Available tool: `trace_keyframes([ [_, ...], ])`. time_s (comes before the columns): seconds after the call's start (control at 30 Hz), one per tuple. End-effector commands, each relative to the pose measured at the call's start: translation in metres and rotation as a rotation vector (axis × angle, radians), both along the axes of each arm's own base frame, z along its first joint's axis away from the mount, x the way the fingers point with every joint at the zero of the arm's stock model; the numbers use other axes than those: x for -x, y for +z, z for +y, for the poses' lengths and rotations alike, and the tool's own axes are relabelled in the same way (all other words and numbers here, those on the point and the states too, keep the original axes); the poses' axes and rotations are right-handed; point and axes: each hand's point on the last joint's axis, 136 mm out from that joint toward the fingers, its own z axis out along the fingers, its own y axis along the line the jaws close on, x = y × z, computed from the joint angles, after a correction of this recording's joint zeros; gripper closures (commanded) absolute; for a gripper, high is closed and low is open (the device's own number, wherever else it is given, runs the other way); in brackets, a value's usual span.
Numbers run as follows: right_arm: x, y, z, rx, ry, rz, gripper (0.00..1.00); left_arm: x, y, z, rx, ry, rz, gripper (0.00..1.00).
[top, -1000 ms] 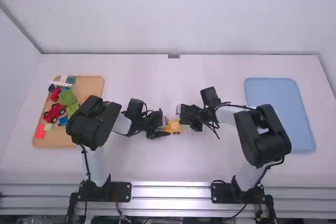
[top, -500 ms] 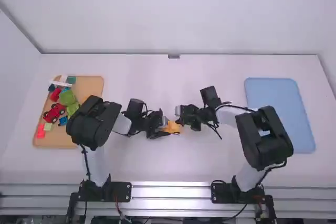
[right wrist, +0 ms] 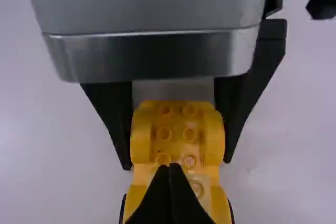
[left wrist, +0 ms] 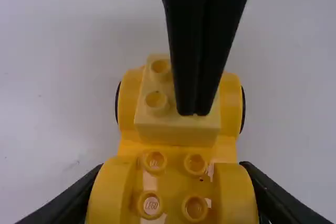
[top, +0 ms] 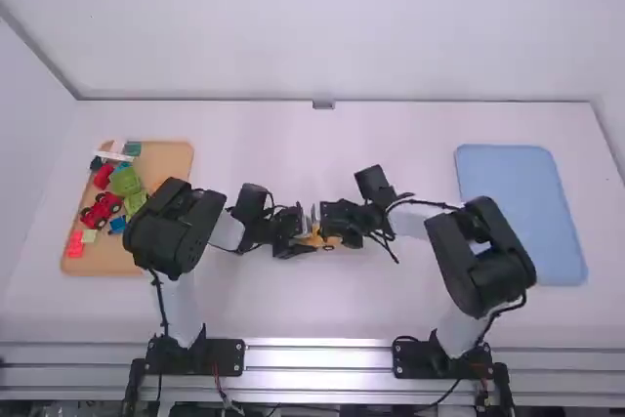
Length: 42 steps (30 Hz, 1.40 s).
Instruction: Assemble lego blocks to make yellow taxi
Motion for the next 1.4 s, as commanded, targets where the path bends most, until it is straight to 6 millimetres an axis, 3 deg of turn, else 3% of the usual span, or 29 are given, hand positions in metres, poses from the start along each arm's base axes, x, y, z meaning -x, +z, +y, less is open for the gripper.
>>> trace_keyframes([
  [0.0,0.000,-0.024,-0.013,0.078,-0.056,0.061,1.00,0.001,-0.005,0.000,-0.017,-0.003,0.000,0.40],
  [0.27,0.007,-0.051,-0.034,0.131,-0.099,0.170,1.00,0.001,-0.005,-0.001,-0.016,-0.006,-0.004,0.40],
  [0.4,0.011,-0.060,-0.034,0.130,-0.095,0.199,1.00,0.000,-0.004,-0.001,-0.016,-0.006,-0.004,0.40],
  [0.5,0.007,-0.046,-0.026,0.067,-0.058,0.171,1.00,-0.002,-0.003,-0.002,-0.016,-0.006,-0.004,0.37],
  [0.6,-0.007,-0.012,-0.014,-0.007,-0.022,0.096,0.97,-0.003,-0.002,-0.003,-0.012,-0.009,-0.010,0.36],
  [0.67,-0.022,0.024,-0.007,-0.050,-0.031,0.011,0.76,-0.005,-0.001,-0.003,-0.011,-0.009,-0.013,0.34],
  [0.7,-0.027,0.035,-0.006,-0.058,-0.044,-0.016,0.70,-0.006,-0.001,-0.003,-0.011,-0.007,-0.014,0.34],
  [0.73,-0.036,0.052,-0.006,-0.064,-0.069,-0.063,0.55,-0.007,0.000,-0.002,-0.011,-0.005,-0.014,0.34],
  [0.8,-0.054,0.080,-0.011,-0.042,-0.166,-0.127,0.01,-0.008,0.000,-0.003,-0.011,-0.005,-0.015,0.33],
  [0.83,-0.054,0.080,-0.011,-0.042,-0.166,-0.127,0.01,-0.008,0.000,-0.003,-0.011,-0.005,-0.015,0.33],
  [0.9,-0.069,0.101,-0.022,-0.005,-0.296,-0.166,0.02,-0.010,0.001,-0.004,-0.015,-0.005,-0.022,0.29],
  [0.97,-0.076,0.111,-0.034,0.022,-0.404,-0.184,0.01,-0.012,0.002,-0.005,-0.014,-0.005,-0.023,0.11],
  [1.03,-0.077,0.112,-0.037,0.034,-0.429,-0.190,0.02,-0.013,0.003,-0.005,-0.014,-0.004,-0.025,0.01],
  [1.17,-0.075,0.111,-0.040,0.038,-0.433,-0.193,0.01,-0.018,0.009,-0.006,0.001,0.003,-0.026,0.01],
  [1.37,-0.076,0.111,-0.039,0.035,-0.436,-0.195,0.02,-0.036,0.049,0.018,0.034,0.149,0.042,0.01],
])
